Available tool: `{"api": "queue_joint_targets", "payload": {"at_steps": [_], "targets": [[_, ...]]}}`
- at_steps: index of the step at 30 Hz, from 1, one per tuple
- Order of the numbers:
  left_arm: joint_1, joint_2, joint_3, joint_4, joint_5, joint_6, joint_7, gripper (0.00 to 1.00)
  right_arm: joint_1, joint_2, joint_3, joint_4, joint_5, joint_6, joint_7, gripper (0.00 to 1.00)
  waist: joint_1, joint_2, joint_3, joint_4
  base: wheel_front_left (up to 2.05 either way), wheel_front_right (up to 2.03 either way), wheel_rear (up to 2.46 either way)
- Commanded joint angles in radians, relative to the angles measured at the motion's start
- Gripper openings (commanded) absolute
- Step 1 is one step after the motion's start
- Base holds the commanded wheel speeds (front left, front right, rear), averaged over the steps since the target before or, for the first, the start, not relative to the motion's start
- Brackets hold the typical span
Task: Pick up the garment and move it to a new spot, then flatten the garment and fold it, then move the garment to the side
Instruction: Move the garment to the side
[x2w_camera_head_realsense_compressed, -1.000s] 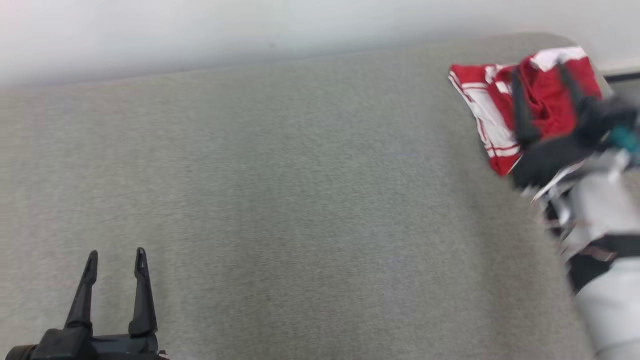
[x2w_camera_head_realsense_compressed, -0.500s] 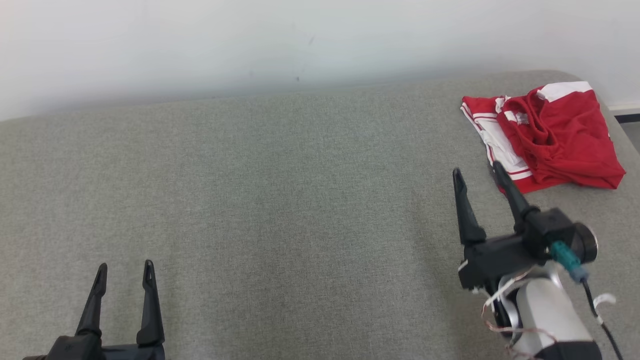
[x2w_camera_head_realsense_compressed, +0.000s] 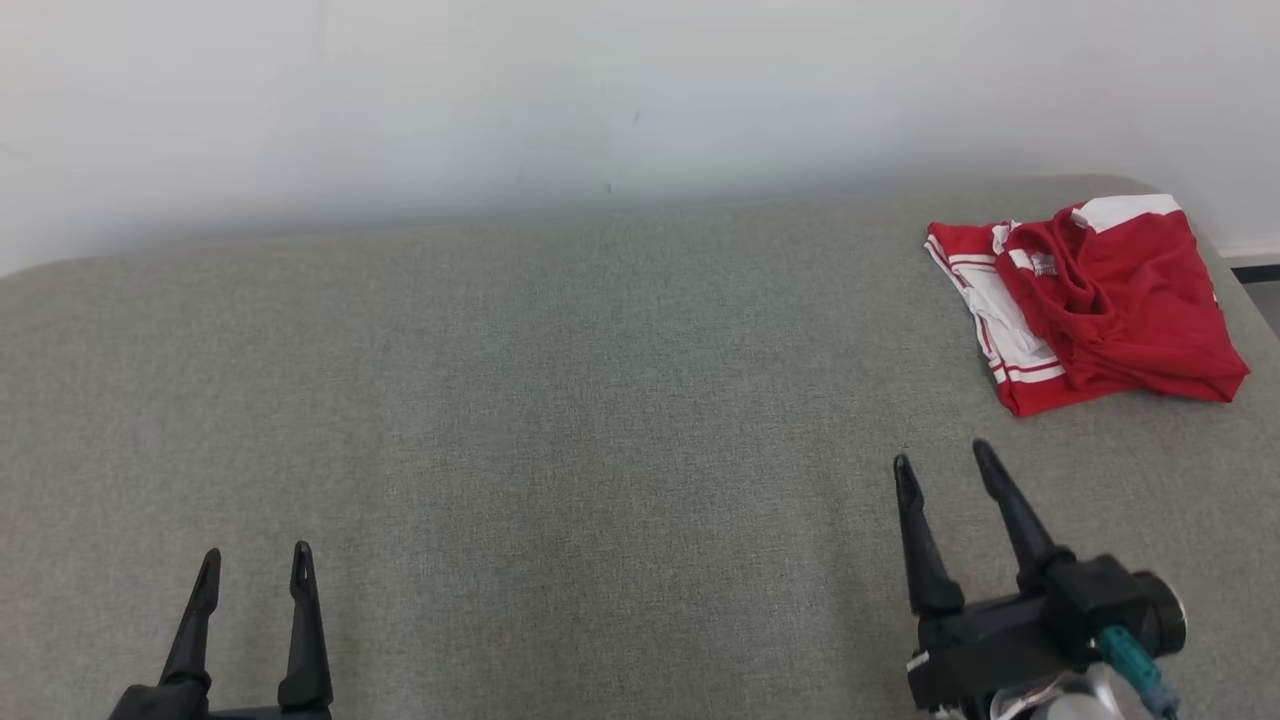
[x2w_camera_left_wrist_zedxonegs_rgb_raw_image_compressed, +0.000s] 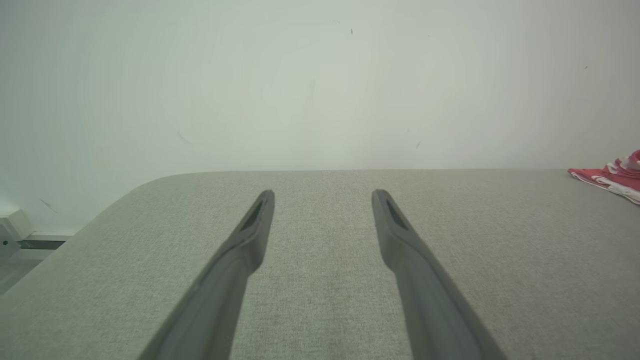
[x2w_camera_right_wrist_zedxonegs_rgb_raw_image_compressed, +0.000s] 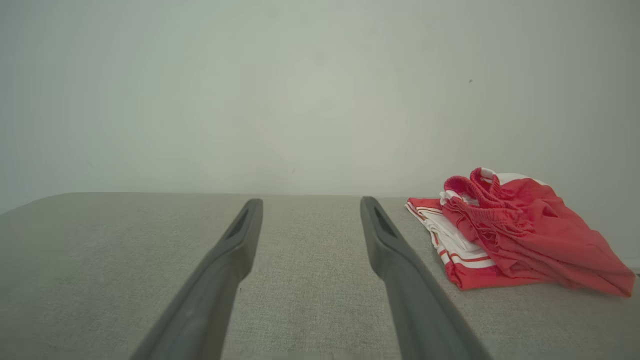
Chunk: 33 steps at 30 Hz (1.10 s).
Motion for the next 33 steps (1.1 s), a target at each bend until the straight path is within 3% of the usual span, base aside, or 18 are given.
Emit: {"api": "queue_joint_targets", "payload": {"at_steps": [1, 12, 33], "targets": [[0.01, -0.003, 0.006, 0.001, 0.005, -0.001, -0.003, 1.0, 0.033, 0.012, 0.003, -0.013, -0.01, -0.003, -0.003, 1.0, 0.0001, 0.0001, -0.004, 0.002, 0.0, 0.0, 0.0], [0.027, -0.006, 0.012, 0.003, 0.015, 0.0, -0.003, 1.0, 0.106, 0.04, -0.018, -0.055, 0.002, -0.003, -0.004, 1.0, 0.0001, 0.0001, -0.014, 0.012, 0.0, 0.0, 0.0], [0.044, -0.008, 0.013, 0.039, 0.052, 0.014, -0.003, 1.0, 0.134, 0.045, -0.061, -0.022, 0.035, -0.003, -0.004, 1.0, 0.0001, 0.0001, -0.057, 0.038, 0.0, 0.0, 0.0]]}}
